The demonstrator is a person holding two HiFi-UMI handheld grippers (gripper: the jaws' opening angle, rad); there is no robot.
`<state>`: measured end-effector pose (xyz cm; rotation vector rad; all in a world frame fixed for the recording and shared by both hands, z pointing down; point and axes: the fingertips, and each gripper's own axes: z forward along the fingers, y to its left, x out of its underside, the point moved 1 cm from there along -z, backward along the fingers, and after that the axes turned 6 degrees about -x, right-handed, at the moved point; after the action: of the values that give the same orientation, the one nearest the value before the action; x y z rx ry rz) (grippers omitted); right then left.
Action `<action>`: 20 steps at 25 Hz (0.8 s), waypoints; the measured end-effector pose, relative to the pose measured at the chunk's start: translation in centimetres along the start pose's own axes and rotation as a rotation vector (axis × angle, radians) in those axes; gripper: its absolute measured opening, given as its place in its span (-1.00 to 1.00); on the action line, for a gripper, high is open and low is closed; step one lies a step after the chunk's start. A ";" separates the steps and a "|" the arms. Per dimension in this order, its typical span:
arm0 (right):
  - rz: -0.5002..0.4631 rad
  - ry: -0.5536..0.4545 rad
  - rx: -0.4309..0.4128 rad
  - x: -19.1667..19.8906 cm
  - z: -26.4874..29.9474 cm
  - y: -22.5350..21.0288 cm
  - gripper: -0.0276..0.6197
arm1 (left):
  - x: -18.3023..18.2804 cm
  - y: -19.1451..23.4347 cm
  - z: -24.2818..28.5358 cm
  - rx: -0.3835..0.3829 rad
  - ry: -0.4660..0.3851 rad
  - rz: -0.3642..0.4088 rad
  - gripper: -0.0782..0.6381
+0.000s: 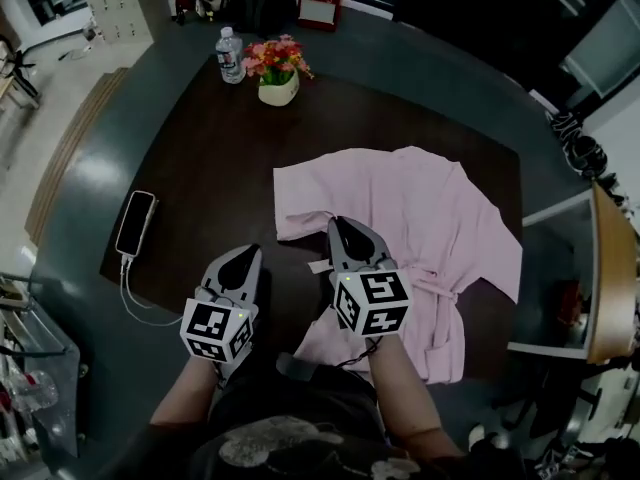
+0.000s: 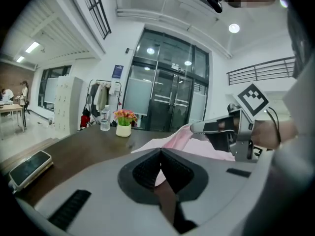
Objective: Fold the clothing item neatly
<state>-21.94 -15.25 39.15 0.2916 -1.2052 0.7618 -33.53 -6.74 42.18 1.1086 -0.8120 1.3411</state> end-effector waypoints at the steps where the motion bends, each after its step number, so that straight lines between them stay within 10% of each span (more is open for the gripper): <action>1: 0.014 -0.008 0.017 0.2 -1.2 -1.5 -0.90 | -0.1 -1.3 0.4 0.009 0.004 0.012 -0.75; 12: 0.145 -0.015 0.156 5.4 -12.4 -16.0 -0.90 | 0.0 -14.2 4.8 0.086 0.018 0.077 -0.75; 20: 0.181 -0.035 0.052 7.0 -15.5 -20.9 -0.90 | 0.3 -20.2 7.1 0.055 0.017 0.094 -0.75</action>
<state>4.38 -18.68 43.86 0.2419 -1.2580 0.9493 -12.61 -11.29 41.73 1.1118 -0.8278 1.4570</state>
